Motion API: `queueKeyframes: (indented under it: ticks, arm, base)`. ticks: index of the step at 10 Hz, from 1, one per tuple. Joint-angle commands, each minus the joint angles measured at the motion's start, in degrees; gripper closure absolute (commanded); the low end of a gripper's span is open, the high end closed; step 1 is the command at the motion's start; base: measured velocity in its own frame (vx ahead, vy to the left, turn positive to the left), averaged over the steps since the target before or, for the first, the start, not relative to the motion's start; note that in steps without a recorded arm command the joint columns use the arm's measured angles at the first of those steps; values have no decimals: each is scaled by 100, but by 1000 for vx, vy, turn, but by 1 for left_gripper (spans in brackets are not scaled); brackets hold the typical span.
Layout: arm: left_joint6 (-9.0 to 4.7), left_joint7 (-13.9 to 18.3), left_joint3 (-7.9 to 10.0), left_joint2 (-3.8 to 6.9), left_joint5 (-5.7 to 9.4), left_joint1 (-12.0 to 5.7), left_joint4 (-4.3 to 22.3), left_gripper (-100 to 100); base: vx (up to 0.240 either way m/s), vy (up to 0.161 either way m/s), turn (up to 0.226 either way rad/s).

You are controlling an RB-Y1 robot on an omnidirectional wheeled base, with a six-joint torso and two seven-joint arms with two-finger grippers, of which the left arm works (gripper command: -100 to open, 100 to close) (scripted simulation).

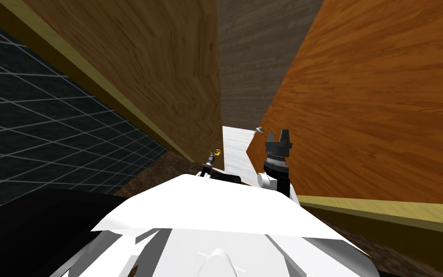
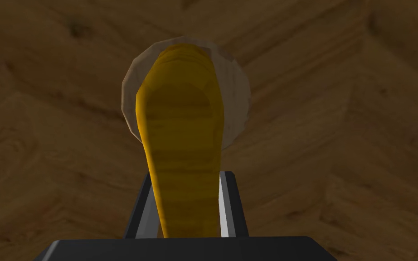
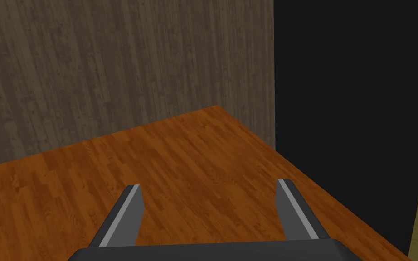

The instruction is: Push the door open

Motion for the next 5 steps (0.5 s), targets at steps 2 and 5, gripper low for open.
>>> queueKeyframes:
  ticks: [2, 5]
  arm:
    - [21, -75, 233, 73, 86, -59, -42, 100]
    - [23, -115, 383, 97, 148, -99, -2, 100]
  base:
    - [186, -97, 59]
    - [144, -60, 46]
